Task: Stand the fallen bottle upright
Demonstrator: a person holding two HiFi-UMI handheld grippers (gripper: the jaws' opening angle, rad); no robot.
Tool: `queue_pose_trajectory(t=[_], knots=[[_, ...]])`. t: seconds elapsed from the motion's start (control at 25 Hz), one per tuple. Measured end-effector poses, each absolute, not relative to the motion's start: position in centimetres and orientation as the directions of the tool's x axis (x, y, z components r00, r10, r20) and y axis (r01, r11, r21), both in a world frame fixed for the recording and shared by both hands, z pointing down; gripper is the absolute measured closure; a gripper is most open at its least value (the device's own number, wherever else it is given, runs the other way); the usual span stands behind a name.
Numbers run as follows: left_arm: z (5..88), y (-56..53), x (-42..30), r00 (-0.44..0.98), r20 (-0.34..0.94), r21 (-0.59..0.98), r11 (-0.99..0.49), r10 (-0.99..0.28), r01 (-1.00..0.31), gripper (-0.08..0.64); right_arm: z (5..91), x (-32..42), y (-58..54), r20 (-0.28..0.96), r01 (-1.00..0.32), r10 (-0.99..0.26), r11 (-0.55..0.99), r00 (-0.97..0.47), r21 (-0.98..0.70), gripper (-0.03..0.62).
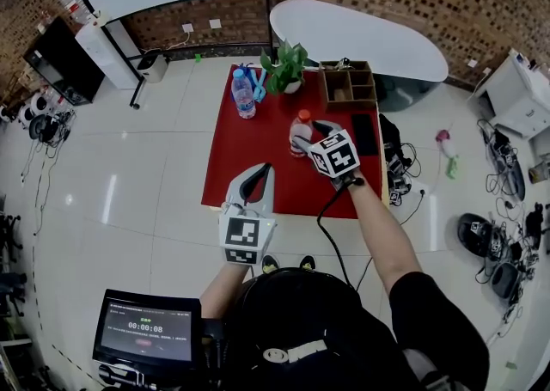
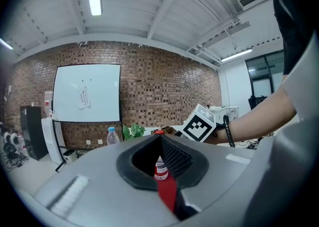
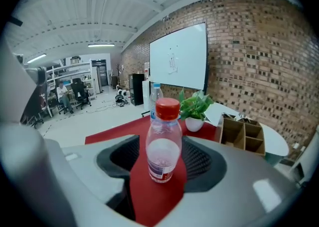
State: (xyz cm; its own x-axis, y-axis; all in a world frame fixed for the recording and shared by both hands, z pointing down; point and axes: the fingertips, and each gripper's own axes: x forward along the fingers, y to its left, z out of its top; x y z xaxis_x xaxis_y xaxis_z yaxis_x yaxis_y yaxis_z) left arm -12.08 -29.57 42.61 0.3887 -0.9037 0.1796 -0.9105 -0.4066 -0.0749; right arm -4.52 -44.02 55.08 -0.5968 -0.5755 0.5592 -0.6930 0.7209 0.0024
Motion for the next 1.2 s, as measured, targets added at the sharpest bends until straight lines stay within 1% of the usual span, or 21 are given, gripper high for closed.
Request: queue_pose_trajectory(t=[0.16, 0.4, 0.52, 0.56, 0.6, 0.64, 0.88, 1.2], knots=[[42.5, -29.4, -10.9, 0.405, 0.177, -0.074, -0.422, -0.897, -0.904, 0.558, 52.0, -3.8, -43.0, 0.495, -0.693, -0.605, 0.721, -0.623, 0.009, 0.33], [42.1, -29.2, -9.5, 0.425, 0.169, -0.081, -0.442, -0.889, -0.893, 0.557, 44.0, -2.4, -39.0, 0.285, -0.677, -0.645, 0.736, -0.709, -0.021, 0.33], [42.2, -29.4, -9.0, 0.428, 0.166, -0.083, -0.445, -0.888, -0.892, 0.558, 41.8, -1.9, -36.1, 0.212, -0.669, -0.649, 0.743, -0.731, -0.033, 0.336], [42.2, -29.4, -8.7, 0.429, 0.166, -0.083, -0.446, -0.888, -0.891, 0.558, 41.7, -1.6, -35.2, 0.196, -0.68, -0.663, 0.732, -0.722, -0.031, 0.398], [42.3, -29.4, -8.5, 0.432, 0.167, -0.082, -0.449, -0.886, -0.89, 0.558, 41.7, -1.2, -34.3, 0.183, -0.698, -0.682, 0.716, -0.708, -0.031, 0.539], [42.3, -29.4, -8.2, 0.435, 0.168, -0.082, -0.452, -0.885, -0.888, 0.558, 42.0, -0.9, -33.5, 0.175, -0.711, -0.696, 0.702, -0.697, -0.038, 0.589], [42.5, -28.5, -6.6, 0.44, 0.181, -0.087, -0.46, -0.879, -0.884, 0.558, 43.9, -0.1, -30.2, 0.193, -0.7, -0.678, 0.71, -0.71, -0.08, 0.589], [43.7, -27.0, -4.9, 0.393, 0.236, -0.109, -0.427, -0.888, -0.898, 0.558, 46.2, 1.3, -27.8, 0.199, -0.647, -0.617, 0.744, -0.761, -0.167, 0.589]])
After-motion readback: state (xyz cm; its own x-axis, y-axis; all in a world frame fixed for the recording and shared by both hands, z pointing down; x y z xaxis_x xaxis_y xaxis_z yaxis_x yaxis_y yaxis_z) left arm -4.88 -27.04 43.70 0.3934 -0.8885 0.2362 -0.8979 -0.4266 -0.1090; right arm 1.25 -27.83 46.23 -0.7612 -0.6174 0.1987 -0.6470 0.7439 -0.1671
